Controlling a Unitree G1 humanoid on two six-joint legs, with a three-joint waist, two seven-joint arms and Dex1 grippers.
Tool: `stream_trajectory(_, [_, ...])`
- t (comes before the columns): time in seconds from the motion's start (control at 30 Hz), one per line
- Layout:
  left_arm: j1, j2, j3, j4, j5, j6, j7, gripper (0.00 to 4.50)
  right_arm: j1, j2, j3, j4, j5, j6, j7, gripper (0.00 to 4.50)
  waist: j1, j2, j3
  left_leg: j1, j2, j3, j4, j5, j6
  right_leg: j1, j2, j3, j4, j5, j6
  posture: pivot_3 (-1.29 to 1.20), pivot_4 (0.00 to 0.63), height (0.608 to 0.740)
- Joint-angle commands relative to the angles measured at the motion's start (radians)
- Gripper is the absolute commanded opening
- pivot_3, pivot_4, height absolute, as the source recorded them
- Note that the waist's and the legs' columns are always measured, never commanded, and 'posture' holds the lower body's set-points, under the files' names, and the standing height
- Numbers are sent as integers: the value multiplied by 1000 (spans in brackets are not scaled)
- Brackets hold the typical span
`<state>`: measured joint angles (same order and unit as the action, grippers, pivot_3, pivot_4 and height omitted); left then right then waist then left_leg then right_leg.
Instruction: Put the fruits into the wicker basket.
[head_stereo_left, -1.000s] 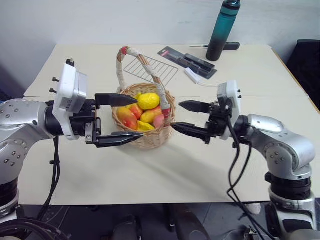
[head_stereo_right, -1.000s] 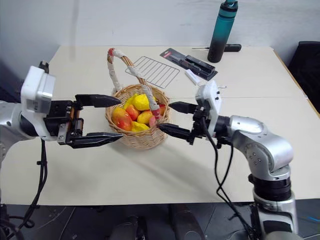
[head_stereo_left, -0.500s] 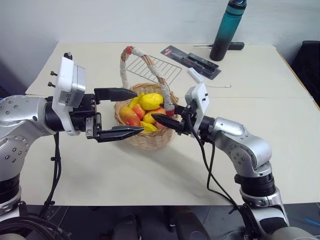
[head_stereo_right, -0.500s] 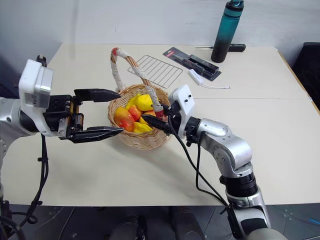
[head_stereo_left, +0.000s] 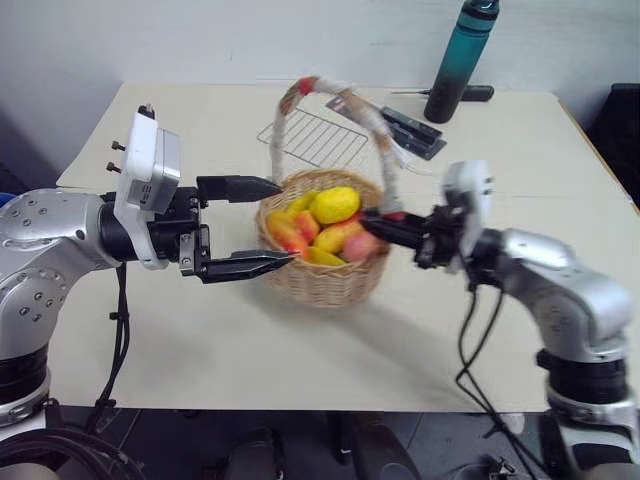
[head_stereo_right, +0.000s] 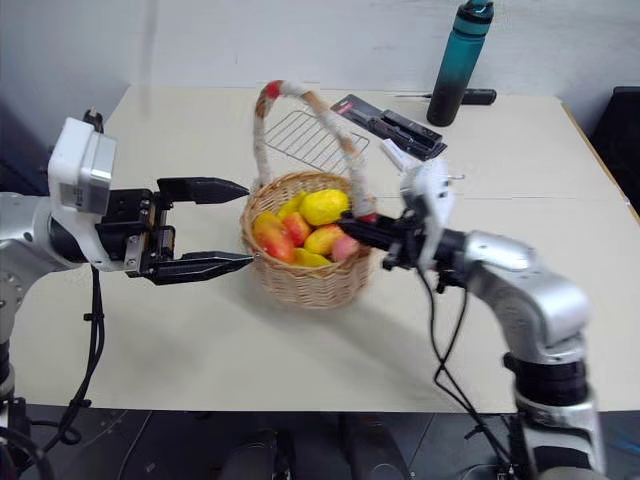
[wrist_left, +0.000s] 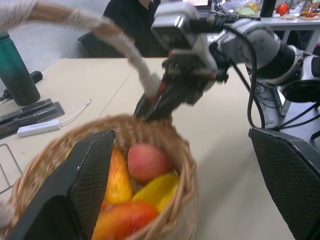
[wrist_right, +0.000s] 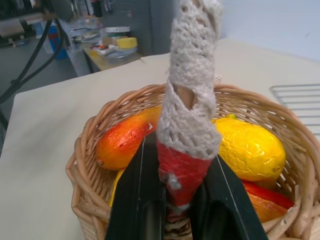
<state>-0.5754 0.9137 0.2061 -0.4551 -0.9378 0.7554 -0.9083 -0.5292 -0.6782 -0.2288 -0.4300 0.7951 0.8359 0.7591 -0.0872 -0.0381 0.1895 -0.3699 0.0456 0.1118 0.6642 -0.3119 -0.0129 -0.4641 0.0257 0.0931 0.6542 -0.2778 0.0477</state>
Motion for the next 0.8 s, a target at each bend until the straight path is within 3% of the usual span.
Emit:
stream_trajectory(0.03, [-13,-5,0,2,16,-29,-21,4500,47,-143,-229,-1,105,33,72,219,4,0,0,0,0,0,0,0,1,0,0,0,0,0,0,0,150,740])
stream_trajectory(0.2, [-27,-27,-29,34,51,-56,-47,4500,208,-289,-410,151,40,-16,160,219,10,-1,0,1,-1,-1,0,-2,3,2,0,0,-2,0,0,0,150,740])
stream_trajectory(0.43, [-42,-60,-56,67,92,-86,-70,4500,338,-228,-405,266,-68,-165,157,219,-5,0,0,3,-1,3,1,-1,4,3,1,4,0,-1,2,0,150,740])
stream_trajectory(0.6, [-59,-74,-76,114,118,-100,-108,4500,410,-196,-417,280,-63,-194,179,1832,0,0,0,4,-1,2,1,2,3,3,1,4,1,0,2,0,150,740])
stream_trajectory(0.8, [-80,-66,-94,170,134,-100,-172,4500,581,-312,-582,284,-53,-158,318,3857,5,0,0,3,-2,2,1,2,3,3,0,4,1,0,2,0,150,740])
